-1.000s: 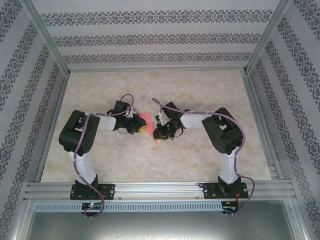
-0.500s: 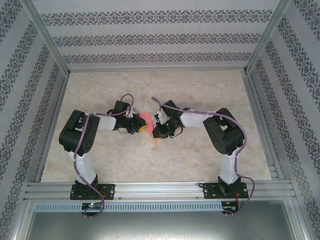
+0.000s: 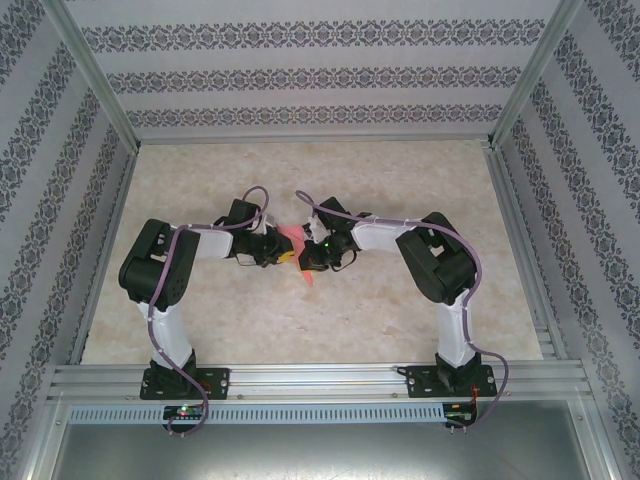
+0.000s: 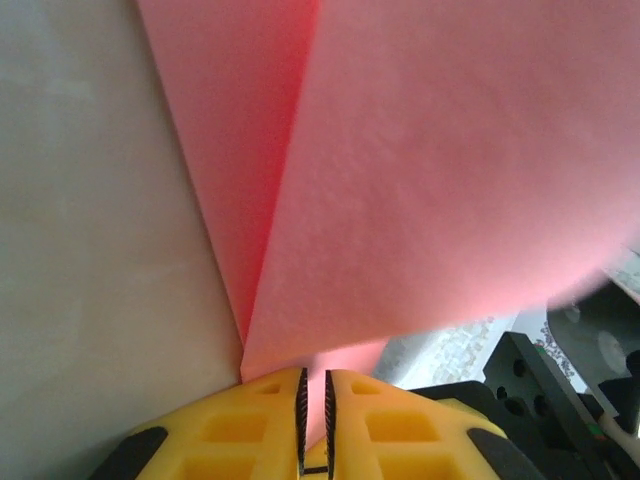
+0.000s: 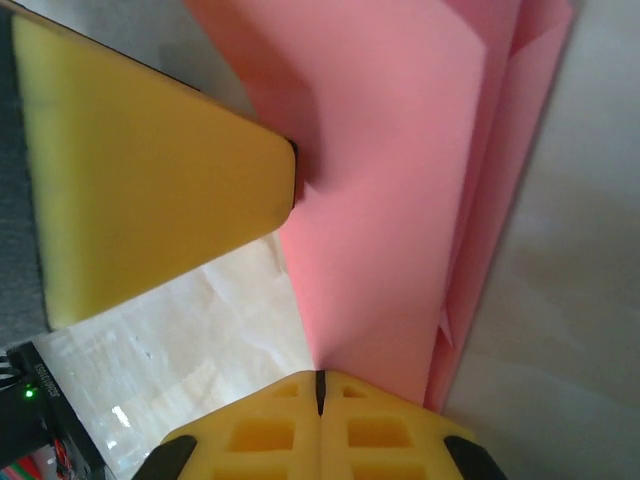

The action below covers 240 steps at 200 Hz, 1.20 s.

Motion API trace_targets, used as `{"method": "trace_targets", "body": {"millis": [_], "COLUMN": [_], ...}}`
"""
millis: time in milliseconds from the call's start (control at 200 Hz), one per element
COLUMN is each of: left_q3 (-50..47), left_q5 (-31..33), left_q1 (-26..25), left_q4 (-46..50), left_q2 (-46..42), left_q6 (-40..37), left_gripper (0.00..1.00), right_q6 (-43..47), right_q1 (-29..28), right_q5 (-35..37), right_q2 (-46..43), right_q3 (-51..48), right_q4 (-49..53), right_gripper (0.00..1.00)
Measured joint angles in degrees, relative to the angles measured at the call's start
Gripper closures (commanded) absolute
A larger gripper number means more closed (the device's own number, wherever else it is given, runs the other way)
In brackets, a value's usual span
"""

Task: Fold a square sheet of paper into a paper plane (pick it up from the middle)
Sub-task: Fold the wing for the fifth time at the center of the table.

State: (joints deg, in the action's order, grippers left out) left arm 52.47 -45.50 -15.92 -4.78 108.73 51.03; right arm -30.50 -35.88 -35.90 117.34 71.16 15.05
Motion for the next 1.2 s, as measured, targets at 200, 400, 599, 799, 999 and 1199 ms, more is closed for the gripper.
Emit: {"method": "trace_targets", "body": {"millis": [200,400,599,799,999,1199], "left_q3": [2.6,5.1,7.3,7.8,8.3,9.6], "left_q5": [1.0,1.4,2.3,2.4,1.1,0.6], "left_q1": [-0.3,-0.3,-0.3,0.2,0.9,4.0], "left_q4": [1.7,1.9,2.4,2.8,3.3,5.2], "left_q2": [0.4,0.4,2.1,4.2,4.8,5.4], "left_q6": [-5.8,-11.5,-14.9,-16.0,-16.8,-18.3], "left_gripper": [0.77,0.77,0.78,0.79,0.79,0.79], "right_q6": [0.3,0.5,0.9,2.1,5.0,7.1], "right_q1": [0.1,0.1,0.2,0.5,0.6,1.7], "right_q5": [0.1,0.0,-0.1,-0.6,-1.1,-3.0], "right_q2": [0.0,0.0,0.0,0.0,0.0,-1.0], "right_q3": [0.0,0.0,0.0,0.0,-0.2,-2.4], "right_q4": [0.1,0.2,0.3,1.0,1.9,2.2], "right_gripper": [0.98,0.98,0.98,0.98,0.98,0.98]}}
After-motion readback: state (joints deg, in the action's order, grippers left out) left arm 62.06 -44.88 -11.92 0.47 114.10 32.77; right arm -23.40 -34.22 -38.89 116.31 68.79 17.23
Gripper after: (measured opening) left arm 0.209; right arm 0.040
